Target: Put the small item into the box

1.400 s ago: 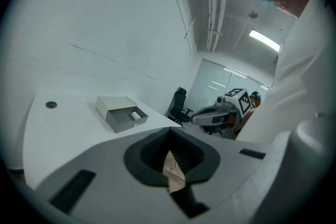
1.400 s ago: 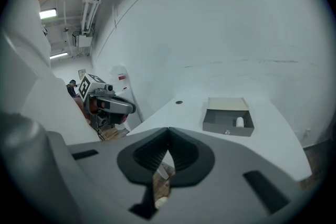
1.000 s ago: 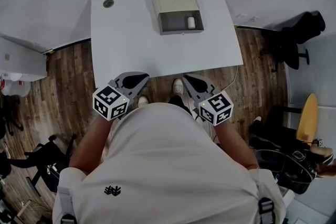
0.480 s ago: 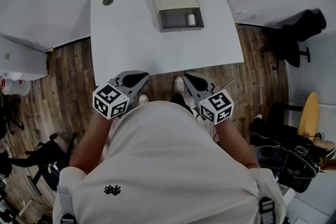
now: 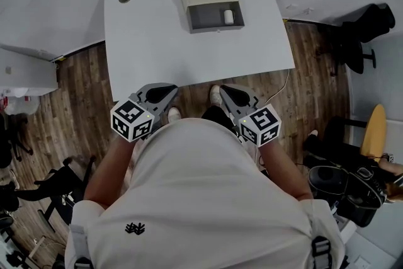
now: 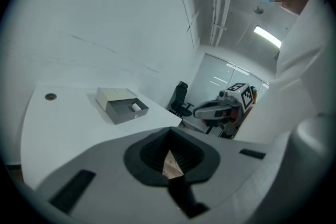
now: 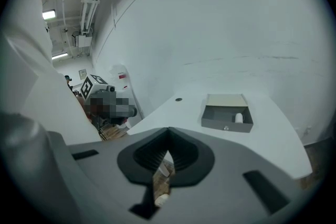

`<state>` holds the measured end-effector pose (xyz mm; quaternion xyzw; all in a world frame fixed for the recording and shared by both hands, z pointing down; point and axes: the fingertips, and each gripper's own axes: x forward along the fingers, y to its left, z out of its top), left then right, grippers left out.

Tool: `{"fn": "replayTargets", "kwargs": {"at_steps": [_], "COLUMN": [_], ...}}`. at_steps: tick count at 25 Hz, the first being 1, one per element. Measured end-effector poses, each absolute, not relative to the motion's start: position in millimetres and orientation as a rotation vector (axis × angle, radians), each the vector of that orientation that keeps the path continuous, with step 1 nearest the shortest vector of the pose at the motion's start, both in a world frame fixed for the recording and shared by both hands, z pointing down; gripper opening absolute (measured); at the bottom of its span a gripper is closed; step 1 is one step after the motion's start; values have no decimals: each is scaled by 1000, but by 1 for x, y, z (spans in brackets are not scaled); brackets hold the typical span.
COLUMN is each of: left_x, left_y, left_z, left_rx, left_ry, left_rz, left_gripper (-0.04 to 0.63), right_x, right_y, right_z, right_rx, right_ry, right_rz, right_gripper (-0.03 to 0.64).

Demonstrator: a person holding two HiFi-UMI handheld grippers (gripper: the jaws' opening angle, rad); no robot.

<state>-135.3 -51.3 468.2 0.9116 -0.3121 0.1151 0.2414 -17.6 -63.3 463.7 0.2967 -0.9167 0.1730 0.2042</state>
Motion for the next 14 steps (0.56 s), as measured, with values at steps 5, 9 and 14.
{"fn": "replayTargets", "kwargs": {"at_steps": [5, 9, 14], "left_x": [-126, -114, -87], "left_y": [-59, -64, -113], "left_z": [472, 470, 484], "left_rx": [2474, 2467, 2435], "left_ry": [-872, -879, -917], "left_rz": [339, 355, 394], "left_gripper": [6, 8, 8], "right_x": [-9, 0, 28], "right_y": [-70, -77, -114], "right_z": [464, 457, 468], "right_rx": [810, 807, 779], "right_ry": [-2558, -2569, -2575], "right_rz": [484, 476, 494], "right_gripper": [6, 6, 6]}}
